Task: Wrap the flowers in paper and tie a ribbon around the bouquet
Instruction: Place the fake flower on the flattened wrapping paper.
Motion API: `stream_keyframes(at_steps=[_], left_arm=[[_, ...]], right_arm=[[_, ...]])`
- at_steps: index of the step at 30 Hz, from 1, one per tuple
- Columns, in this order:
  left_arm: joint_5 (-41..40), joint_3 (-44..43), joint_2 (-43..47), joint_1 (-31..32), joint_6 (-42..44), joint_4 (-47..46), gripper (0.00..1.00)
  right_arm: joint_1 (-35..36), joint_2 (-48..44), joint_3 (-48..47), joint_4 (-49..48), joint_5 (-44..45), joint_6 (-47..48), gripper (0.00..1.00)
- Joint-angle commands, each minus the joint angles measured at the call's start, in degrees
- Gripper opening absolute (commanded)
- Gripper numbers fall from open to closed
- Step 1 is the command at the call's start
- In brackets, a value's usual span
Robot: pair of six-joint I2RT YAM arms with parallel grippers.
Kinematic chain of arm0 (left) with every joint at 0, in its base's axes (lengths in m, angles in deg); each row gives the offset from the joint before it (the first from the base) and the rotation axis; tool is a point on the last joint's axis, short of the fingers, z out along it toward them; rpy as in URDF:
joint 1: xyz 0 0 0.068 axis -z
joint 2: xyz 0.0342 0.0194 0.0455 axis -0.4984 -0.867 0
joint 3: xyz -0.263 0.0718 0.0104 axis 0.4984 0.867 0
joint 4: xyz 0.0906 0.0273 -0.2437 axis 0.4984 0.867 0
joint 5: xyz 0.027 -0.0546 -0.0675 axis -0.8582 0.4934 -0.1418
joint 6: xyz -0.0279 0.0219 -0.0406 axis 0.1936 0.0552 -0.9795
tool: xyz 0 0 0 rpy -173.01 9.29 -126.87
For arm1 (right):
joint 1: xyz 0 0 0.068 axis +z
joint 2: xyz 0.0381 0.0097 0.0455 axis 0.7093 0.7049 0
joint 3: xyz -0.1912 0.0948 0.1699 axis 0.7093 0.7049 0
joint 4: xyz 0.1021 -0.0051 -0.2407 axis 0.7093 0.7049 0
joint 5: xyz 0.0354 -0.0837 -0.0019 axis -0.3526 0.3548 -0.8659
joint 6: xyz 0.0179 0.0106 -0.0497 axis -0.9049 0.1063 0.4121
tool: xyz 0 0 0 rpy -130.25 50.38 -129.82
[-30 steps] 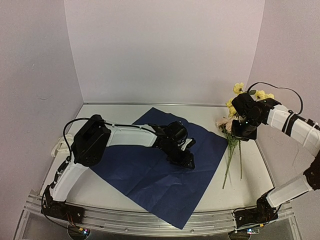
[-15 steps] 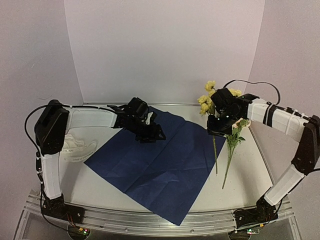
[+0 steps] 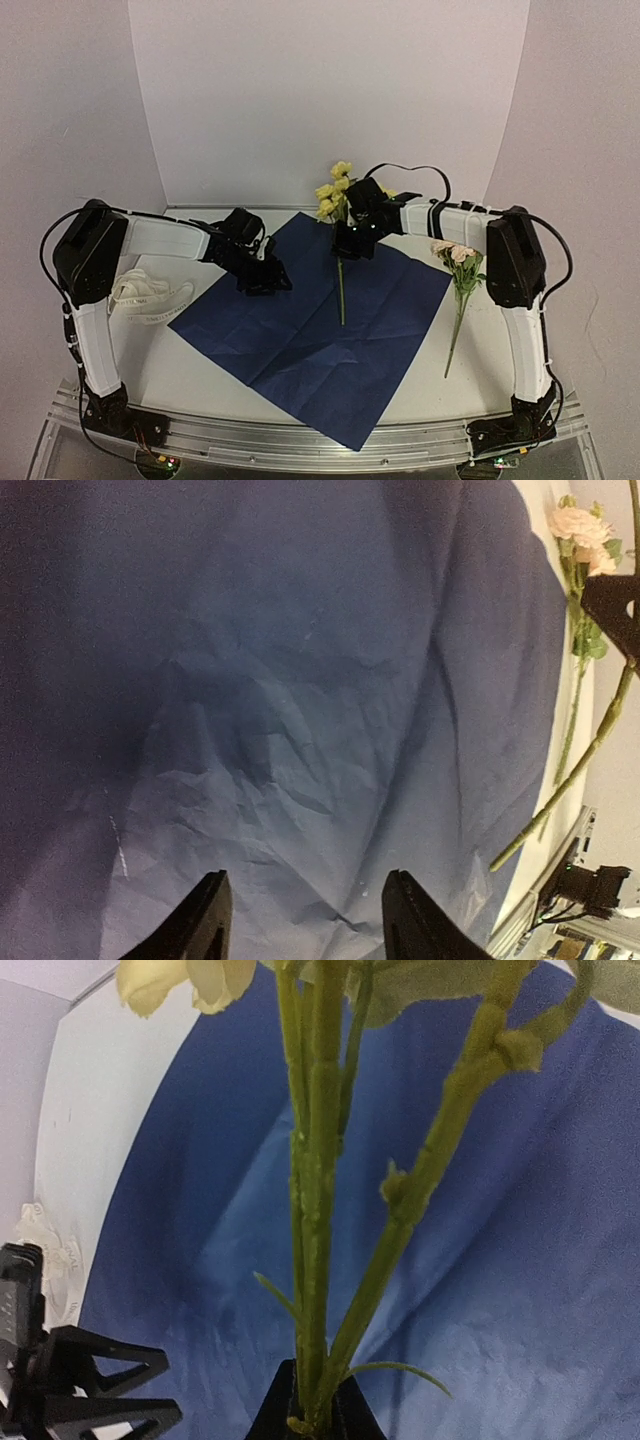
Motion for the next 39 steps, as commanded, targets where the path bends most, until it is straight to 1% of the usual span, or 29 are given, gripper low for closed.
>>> stream_keyframes(at_steps=[1, 5, 7, 10, 15, 17, 22, 24, 25, 26, 28, 29, 31, 32, 34, 36, 39], left_arm=[[-1.85, -2.93, -6.07, -0.51, 3.76, 3.08, 0.47], [-1.47, -6.61, -10.33, -0.48, 5.51, 4.71, 0.39], [-1.83, -8.35, -12.21, -0.47, 6.4, 5.97, 0.38], [-2.16, -11.31, -14.07, -0.5, 8.26, 7.6, 0.36], [-1.98, -14.85, -16.01, -0.5, 11.16, 9.59, 0.34], [-1.42, -15.74, -16.69, -0.49, 11.73, 10.1, 0.34], [-0.5, -16.07, -17.28, -0.42, 12.33, 10.05, 0.33], [-0.76, -16.08, -17.26, -0.41, 12.55, 10.28, 0.33], [-0.98, -16.14, -17.24, -0.41, 12.64, 10.42, 0.33], [-1.19, -16.29, -17.24, -0.42, 12.77, 10.58, 0.33], [-1.51, -16.5, -17.31, -0.41, 12.88, 10.78, 0.33], [-1.61, -16.52, -17.32, -0.46, 12.92, 10.86, 0.33], [-1.8, -16.46, -17.22, -0.5, 12.99, 10.99, 0.33], [-1.93, -16.35, -17.13, -0.5, 13.03, 11.03, 0.33], [-2.04, -15.87, -16.83, -0.49, 13.06, 10.73, 0.33], [-2.23, -15.77, -16.62, -0.55, 13.13, 10.75, 0.33], [-2.3, -15.77, -16.38, -0.62, 13.21, 10.83, 0.33]], right_arm=[[1.72, 6.74, -9.17, -3.53, -3.07, -1.29, 0.0], [2.11, 11.26, -13.69, -3.95, -3.91, -2.43, 0.0], [2.11, 12.55, -15.04, -3.97, -3.81, -3.49, 0.0], [2.12, 12.83, -14.32, -3.89, -3.51, -5.05, 0.0], [2.39, 9.7, -7.91, -3.53, -0.31, -7.47, 0.0], [2.51, 9.36, -6.73, -3.52, -0.08, -7.16, 0.0], [2.63, 11.78, -10.97, -1.76, -1.46, -5.85, 0.0], [2.87, 12.96, -13.41, -0.51, -2.27, -5.41, 0.03], [3.07, 13.64, -14.8, 0.46, -2.64, -4.87, 0.07], [3.31, 14.11, -16.03, 1.63, -2.72, -4.2, 0.16], [3.47, 14.28, -17.7, 3.74, -2.1, -2.97, 0.4], [3.4, 13.98, -18.13, 5.07, -1.32, -2.55, 0.5], [2.95, 12.73, -18.8, 8.14, -0.12, -1.45, 0.66], [2.66, 11.81, -18.63, 9.33, 0.18, -1.17, 0.72], [1.98, 9.3, -17.13, 11.68, 1.44, -0.73, 0.78], [1.2, 5.69, -15.5, 16.4, 3.78, -0.31, 0.81], [0.09, -3.06, -7.25, 21.9, 11.44, -0.04, 0.83]])
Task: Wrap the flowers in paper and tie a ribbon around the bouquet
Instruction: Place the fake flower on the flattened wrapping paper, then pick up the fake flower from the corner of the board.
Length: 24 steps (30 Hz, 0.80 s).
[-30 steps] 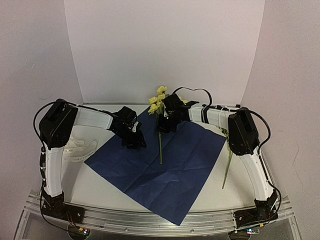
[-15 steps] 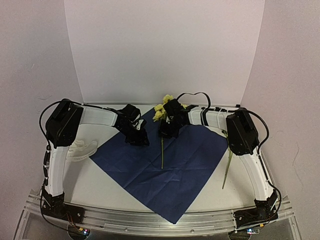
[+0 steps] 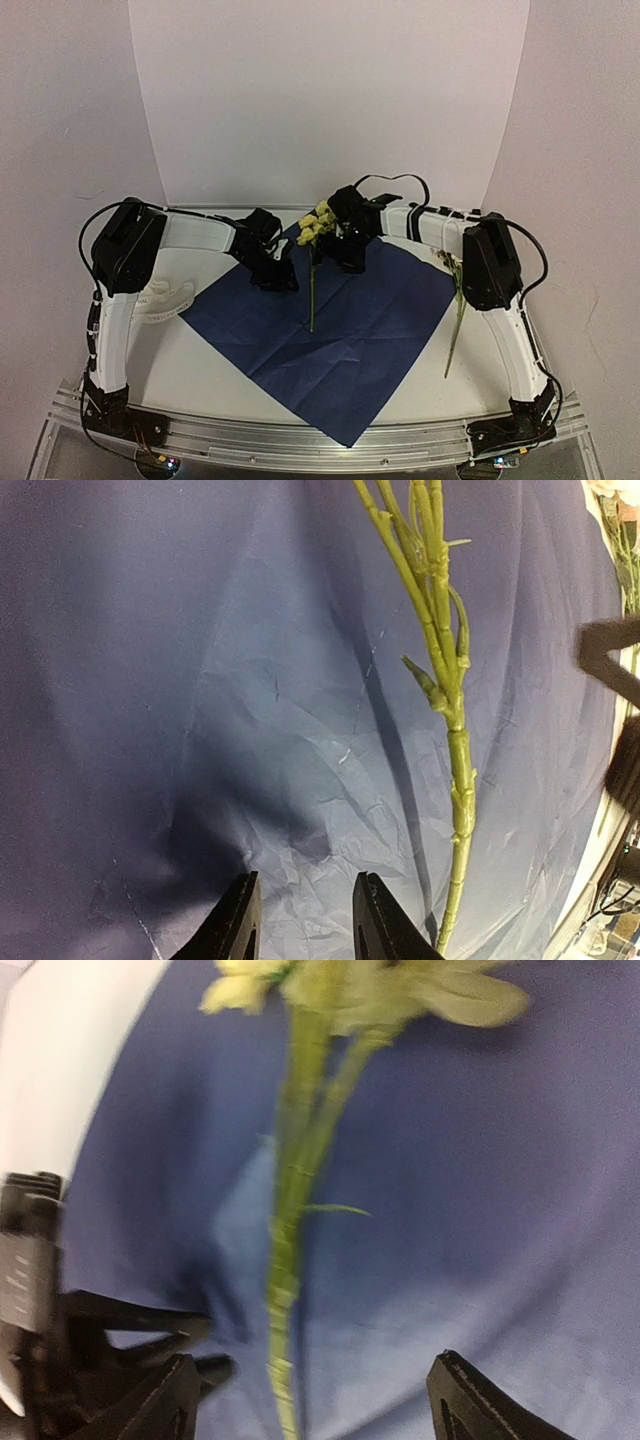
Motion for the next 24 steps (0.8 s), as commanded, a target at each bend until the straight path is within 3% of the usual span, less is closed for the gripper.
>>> stream_keyframes(at_steps=[1, 5, 11, 18, 24], left_arm=[[-2.1, -0.05, -1.35, 0.0, 1.43, 4.06, 0.33], [-1.62, -0.2, -1.18, -0.22, 1.44, 4.03, 0.33], [-0.88, -0.89, -1.22, -0.31, 1.45, 4.27, 0.33], [-0.27, -1.18, -1.44, -0.39, 1.35, 4.4, 0.33], [-0.43, -1.57, -1.25, -0.4, 1.39, 4.69, 0.33]], right_arm=[[-2.61, -17.66, 11.45, 11.56, 13.24, 1.55, 0.84], [-5.43, -29.84, 27.88, 11.7, 24.17, 0.8, 0.87], [-12.03, -37.39, 43.16, 11.09, 25.38, -1.39, 0.73], [-16.92, -39.49, 50.91, 8.15, 26.21, -1.73, 0.65], [-21.66, -38.55, 55.85, 2.76, 21.03, -0.63, 0.61]])
